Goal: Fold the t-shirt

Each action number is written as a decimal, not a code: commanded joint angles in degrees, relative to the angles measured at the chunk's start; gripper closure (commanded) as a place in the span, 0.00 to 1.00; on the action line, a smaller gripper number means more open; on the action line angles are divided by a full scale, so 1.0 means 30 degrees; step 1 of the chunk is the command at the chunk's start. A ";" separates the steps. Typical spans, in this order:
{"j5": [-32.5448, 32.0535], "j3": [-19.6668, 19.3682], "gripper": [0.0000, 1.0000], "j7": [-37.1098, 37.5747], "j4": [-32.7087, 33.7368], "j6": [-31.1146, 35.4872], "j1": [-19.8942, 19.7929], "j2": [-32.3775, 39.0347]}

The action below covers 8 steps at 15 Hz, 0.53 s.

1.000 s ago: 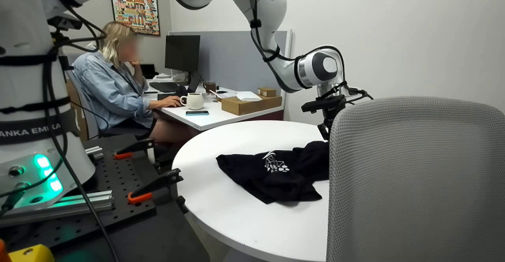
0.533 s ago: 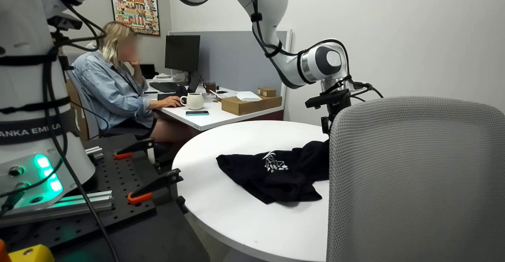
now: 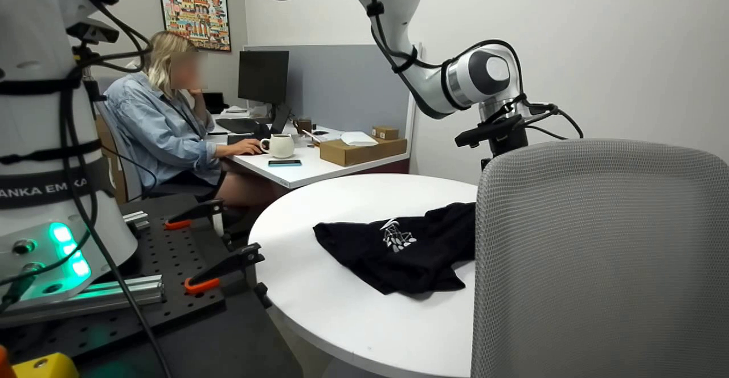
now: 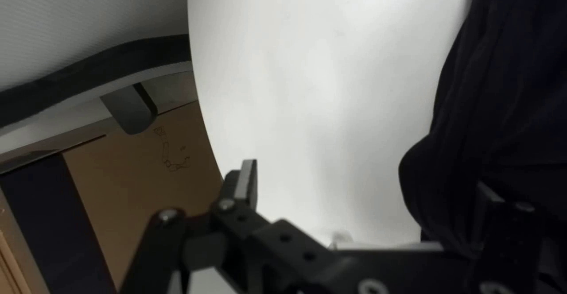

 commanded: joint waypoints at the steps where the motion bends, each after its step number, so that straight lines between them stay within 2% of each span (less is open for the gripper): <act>1: -0.0343 0.0035 0.00 0.0352 -0.0502 0.0184 -0.0041 -0.0459; 5: -0.0123 0.0543 0.00 -0.0135 -0.0731 -0.0092 -0.0045 -0.0568; 6: 0.0153 0.0952 0.00 -0.0411 -0.0781 -0.0172 -0.0176 -0.0616; 8: 0.1472 0.2570 0.00 -0.1569 -0.0906 -0.0512 -0.0918 -0.0918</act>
